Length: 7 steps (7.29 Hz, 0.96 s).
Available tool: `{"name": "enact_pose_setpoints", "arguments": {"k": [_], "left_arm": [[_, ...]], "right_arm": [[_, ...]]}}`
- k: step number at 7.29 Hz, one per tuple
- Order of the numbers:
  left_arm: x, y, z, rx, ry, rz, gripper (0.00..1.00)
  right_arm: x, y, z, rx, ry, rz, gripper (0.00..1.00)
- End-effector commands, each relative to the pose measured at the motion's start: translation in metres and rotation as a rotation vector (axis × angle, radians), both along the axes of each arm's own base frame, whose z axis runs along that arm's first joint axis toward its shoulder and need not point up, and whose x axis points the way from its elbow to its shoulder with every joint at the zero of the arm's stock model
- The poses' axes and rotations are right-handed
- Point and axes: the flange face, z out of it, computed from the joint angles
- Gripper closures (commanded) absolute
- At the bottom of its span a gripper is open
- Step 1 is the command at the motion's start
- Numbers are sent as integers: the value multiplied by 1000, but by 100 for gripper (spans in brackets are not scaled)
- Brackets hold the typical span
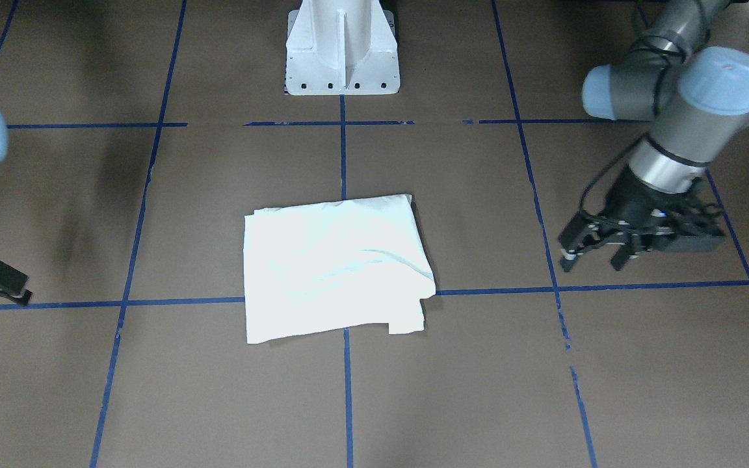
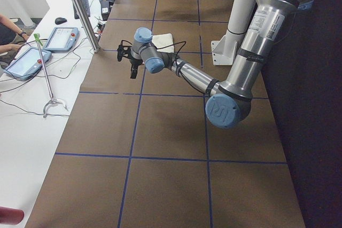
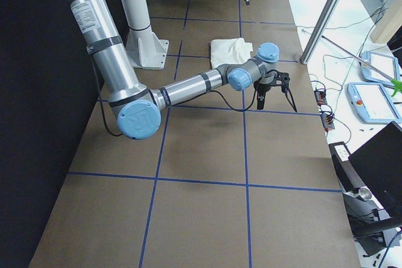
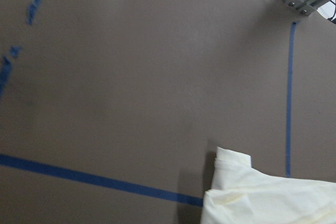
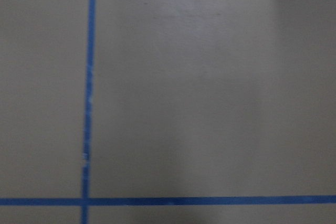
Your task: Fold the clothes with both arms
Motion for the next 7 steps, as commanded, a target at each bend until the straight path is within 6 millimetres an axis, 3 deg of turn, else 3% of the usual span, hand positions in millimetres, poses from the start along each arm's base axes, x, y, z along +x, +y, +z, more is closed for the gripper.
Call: {"name": "enact_pose_setpoints", "arguments": {"k": [1,2,3,4,5,6,7], "left_arm": [[-149,34,115,171,-194,175,0],[-184,62,159,236,-274,269,0],[-206,81,178,178,-255,275,0],[-213,89,187,148,-253,266,0],[-211,92,214,108,-257,273,0],[-211,88,244,56,-262,279,0],[-210,88,257,36,-265,290,0]], "right_arm": [[128,63,115,54,47,-124,0],[166,103,159,55,58,-156,0],[185,139,196,0,58,-165,0],[185,147,204,-14,51,-159,0],[183,132,166,28,46,-123,0],[184,135,153,44,49,-109,0],[184,134,139,70,49,-107,0]]}}
